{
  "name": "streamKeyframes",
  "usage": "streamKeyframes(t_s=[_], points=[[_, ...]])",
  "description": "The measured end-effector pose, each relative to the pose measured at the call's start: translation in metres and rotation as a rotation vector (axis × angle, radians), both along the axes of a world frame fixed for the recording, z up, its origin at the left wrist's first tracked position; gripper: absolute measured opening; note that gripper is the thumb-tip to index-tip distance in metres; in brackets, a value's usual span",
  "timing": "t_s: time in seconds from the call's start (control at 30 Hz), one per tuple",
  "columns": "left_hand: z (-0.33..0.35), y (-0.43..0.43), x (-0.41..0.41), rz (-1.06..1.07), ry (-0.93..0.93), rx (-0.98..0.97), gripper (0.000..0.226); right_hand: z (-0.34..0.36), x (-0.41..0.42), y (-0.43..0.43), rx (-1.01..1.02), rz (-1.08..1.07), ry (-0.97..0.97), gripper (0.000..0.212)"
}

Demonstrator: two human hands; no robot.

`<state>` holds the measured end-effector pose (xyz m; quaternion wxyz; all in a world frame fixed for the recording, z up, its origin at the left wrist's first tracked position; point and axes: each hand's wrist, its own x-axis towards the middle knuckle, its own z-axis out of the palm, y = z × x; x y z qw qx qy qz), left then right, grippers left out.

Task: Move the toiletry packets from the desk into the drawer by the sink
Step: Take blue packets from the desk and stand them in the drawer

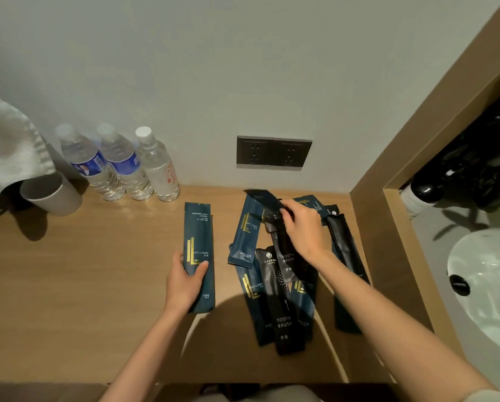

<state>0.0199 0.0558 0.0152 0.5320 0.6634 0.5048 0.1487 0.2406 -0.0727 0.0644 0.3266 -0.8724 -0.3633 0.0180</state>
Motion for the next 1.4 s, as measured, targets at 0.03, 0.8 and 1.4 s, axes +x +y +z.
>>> streamKeyframes(t_s=[0.03, 0.8, 1.4], points=[[0.008, 0.001, -0.001, -0.008, -0.082, 0.008, 0.062, 0.011, -0.002, 0.0, 0.085, -0.044, 0.06, 0.02], [0.088, -0.035, 0.001, -0.3, -0.333, 0.135, 0.005, 0.066, -0.082, -0.023, 0.405, -0.002, 1.001, 0.023], [0.065, 0.022, -0.029, -0.132, -0.099, 0.114, 0.008, -0.067, -0.052, 0.066, -0.218, -0.315, 0.703, 0.081]])
